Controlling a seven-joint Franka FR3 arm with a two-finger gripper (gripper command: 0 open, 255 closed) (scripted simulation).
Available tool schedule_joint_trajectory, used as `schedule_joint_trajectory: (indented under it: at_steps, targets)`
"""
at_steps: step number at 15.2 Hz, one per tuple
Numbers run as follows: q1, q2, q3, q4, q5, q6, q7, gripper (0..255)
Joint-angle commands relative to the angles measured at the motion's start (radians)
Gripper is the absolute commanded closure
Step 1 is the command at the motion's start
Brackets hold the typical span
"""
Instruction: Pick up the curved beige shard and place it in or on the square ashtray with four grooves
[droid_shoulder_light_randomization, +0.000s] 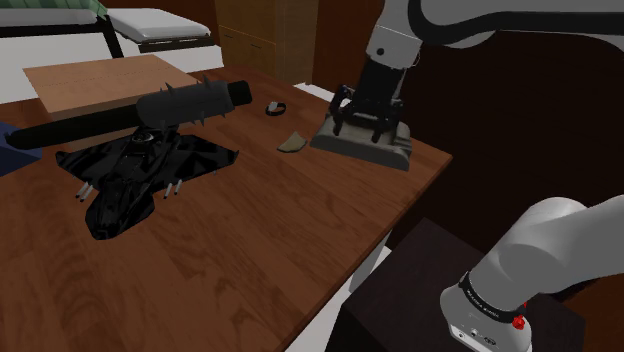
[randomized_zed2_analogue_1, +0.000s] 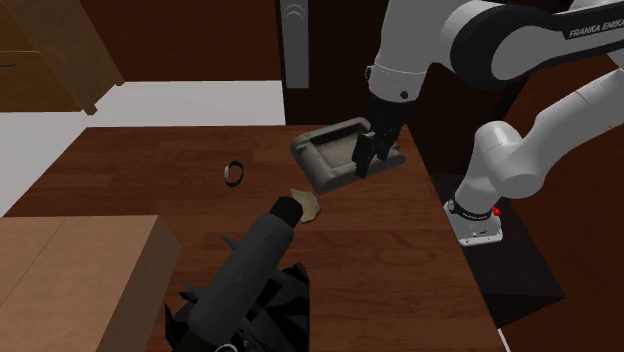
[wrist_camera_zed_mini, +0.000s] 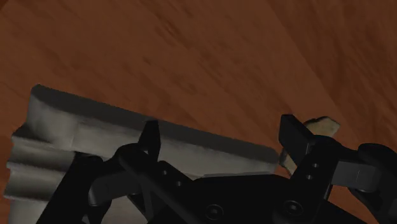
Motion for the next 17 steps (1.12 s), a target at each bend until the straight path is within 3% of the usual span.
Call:
schedule_joint_trajectory:
  at_steps: [1,9,17]
  targets:
    - [-0.023,0.062,0.037,0.035,0.033,0.043,0.124,0]
    - [-0.115,0.328,0.143,0.210,0.074,0.213,0.574,0]
    - [-0.105,0.375,0.171,0.158,0.072,0.318,0.587,0]
